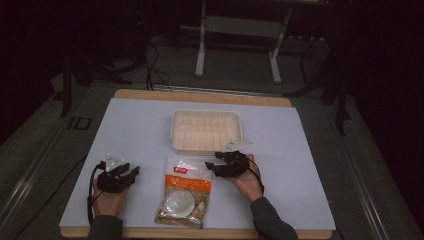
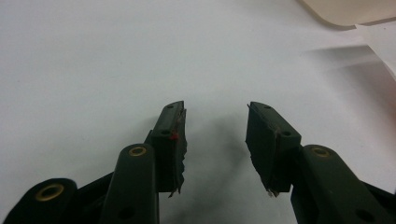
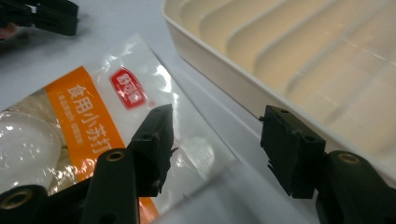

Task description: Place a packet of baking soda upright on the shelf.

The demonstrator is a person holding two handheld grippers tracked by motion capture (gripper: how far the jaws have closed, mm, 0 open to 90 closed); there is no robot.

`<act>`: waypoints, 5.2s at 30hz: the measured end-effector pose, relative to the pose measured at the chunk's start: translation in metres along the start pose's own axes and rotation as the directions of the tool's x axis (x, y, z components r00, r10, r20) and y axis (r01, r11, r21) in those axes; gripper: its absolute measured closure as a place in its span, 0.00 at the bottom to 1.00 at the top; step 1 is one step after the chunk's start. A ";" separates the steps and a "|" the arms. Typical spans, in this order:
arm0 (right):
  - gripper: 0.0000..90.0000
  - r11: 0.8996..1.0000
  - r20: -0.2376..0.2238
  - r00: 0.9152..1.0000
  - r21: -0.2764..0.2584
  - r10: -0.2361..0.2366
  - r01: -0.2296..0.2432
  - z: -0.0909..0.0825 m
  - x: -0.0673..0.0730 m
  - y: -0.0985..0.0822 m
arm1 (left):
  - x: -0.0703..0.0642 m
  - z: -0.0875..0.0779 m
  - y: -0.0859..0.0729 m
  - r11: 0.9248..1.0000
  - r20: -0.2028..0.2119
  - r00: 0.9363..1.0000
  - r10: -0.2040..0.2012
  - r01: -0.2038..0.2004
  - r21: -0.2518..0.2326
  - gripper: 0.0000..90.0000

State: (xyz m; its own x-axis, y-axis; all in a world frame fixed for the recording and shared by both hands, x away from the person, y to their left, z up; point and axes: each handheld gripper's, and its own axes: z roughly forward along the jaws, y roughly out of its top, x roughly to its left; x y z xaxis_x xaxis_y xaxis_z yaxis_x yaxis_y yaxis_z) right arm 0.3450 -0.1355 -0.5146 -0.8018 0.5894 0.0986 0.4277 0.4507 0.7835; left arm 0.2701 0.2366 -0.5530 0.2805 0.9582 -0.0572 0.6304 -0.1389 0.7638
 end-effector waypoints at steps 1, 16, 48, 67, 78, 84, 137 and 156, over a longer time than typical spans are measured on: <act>0.49 1.000 -0.007 1.000 0.002 -0.005 0.005 0.003 0.000 0.002 | 0.000 0.000 0.000 1.000 0.000 1.000 0.000 0.000 0.000 0.63; 0.39 0.999 -0.107 0.994 0.031 -0.013 0.017 0.043 0.010 0.017 | -0.001 0.000 0.000 1.000 -0.005 1.000 0.003 -0.003 -0.001 0.62; 0.41 0.988 -0.200 0.976 0.114 -0.080 0.104 0.080 0.022 0.021 | -0.001 0.000 0.000 1.000 -0.011 1.000 0.010 -0.010 0.001 0.61; 0.48 0.988 -0.300 0.952 0.124 -0.054 0.095 0.067 0.024 0.023 | -0.002 0.000 0.000 1.000 -0.016 1.000 0.011 -0.011 0.003 0.60; 0.66 0.968 -0.262 0.961 0.201 -0.093 0.148 0.073 0.028 0.022 | -0.002 0.000 0.000 1.000 -0.018 1.000 0.011 -0.011 0.002 0.60; 0.81 0.959 -0.228 0.965 0.217 -0.133 0.184 0.073 0.030 0.023 | -0.002 0.000 0.000 1.000 -0.019 1.000 0.012 -0.012 0.003 0.60; 1.00 0.975 -0.215 0.953 0.011 -0.215 0.222 -0.016 0.054 0.091 | -0.002 0.000 0.000 1.000 -0.018 1.000 0.011 -0.011 0.005 0.60; 1.00 0.992 -0.258 0.958 -0.041 -0.125 0.118 -0.045 0.051 0.107 | -0.002 0.000 0.000 1.000 -0.017 1.000 0.013 -0.013 0.005 0.60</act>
State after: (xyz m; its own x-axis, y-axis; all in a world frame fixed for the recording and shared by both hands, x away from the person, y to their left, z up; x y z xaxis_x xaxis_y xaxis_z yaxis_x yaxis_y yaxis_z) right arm 0.3314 -0.0874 -0.3980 -0.9292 0.3353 0.1551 0.3125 0.4892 0.8143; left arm 0.2699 0.2348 -0.5528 0.2761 0.9604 -0.0363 0.6304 -0.1525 0.7611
